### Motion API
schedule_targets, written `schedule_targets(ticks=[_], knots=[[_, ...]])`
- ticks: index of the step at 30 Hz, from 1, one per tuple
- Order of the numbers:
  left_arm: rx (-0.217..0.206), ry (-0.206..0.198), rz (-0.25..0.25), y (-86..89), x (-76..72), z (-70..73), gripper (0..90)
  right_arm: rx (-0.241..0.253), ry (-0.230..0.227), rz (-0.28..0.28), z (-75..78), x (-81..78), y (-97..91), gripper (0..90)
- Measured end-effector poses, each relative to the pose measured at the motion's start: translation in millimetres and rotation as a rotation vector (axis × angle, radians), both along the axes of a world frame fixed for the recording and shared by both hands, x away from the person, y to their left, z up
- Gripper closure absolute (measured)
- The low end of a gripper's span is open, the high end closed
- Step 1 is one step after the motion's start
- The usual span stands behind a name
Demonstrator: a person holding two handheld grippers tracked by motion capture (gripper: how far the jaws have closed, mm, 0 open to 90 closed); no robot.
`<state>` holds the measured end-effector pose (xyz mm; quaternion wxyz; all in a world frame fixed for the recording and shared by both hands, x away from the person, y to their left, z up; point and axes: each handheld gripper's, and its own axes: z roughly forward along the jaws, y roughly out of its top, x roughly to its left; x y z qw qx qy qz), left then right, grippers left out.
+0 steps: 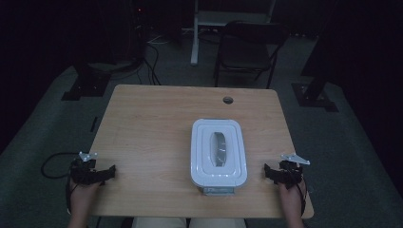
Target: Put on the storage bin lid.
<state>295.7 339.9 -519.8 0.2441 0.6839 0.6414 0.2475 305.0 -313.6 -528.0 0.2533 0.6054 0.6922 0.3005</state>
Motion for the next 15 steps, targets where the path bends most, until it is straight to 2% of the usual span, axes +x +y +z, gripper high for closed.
schedule_targets(ticks=[3,7,15], knots=[[-0.01,0.0,0.012,1.6,-0.3,-0.6,0.5,0.0,0.0,0.0,0.0,0.0,0.0,12.6],[-0.016,-0.04,0.036,2.6,-2.5,-4.0,0.5,0.001,0.0,-0.002,0.0,0.0,0.0,12.6],[-0.015,-0.043,0.045,2.3,-2.2,-4.2,0.6,0.001,-0.001,-0.016,-0.1,0.5,0.0,12.6]])
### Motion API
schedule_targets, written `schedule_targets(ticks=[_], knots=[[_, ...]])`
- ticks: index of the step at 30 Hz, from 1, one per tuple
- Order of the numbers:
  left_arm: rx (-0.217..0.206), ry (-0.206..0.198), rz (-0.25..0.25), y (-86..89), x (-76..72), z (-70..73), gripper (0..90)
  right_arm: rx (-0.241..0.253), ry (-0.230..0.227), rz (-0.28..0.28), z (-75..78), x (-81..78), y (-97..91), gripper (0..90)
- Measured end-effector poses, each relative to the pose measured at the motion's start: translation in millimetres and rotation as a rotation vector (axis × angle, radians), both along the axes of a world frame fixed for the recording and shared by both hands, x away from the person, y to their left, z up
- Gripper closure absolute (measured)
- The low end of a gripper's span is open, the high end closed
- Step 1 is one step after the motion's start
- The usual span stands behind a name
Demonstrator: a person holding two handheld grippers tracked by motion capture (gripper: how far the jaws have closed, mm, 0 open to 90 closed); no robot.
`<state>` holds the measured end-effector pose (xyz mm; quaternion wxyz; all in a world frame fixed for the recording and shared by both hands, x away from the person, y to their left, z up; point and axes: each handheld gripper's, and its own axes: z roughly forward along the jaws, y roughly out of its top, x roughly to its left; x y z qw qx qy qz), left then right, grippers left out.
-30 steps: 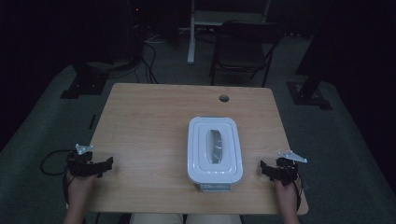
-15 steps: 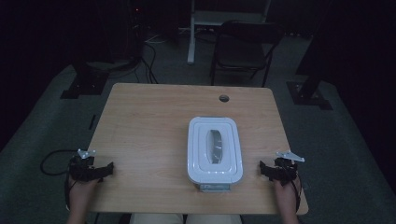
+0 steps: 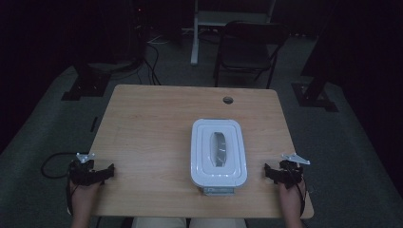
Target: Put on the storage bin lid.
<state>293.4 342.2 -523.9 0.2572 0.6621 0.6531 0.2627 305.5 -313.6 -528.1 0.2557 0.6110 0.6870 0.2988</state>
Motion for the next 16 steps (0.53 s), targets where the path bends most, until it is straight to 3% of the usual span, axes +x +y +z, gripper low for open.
schedule_targets(ticks=[16], knots=[[0.0,0.0,0.0,0.0,0.0,0.0,0.6,0.0,0.001,-0.013,0.0,0.0,-0.4,12.6]])
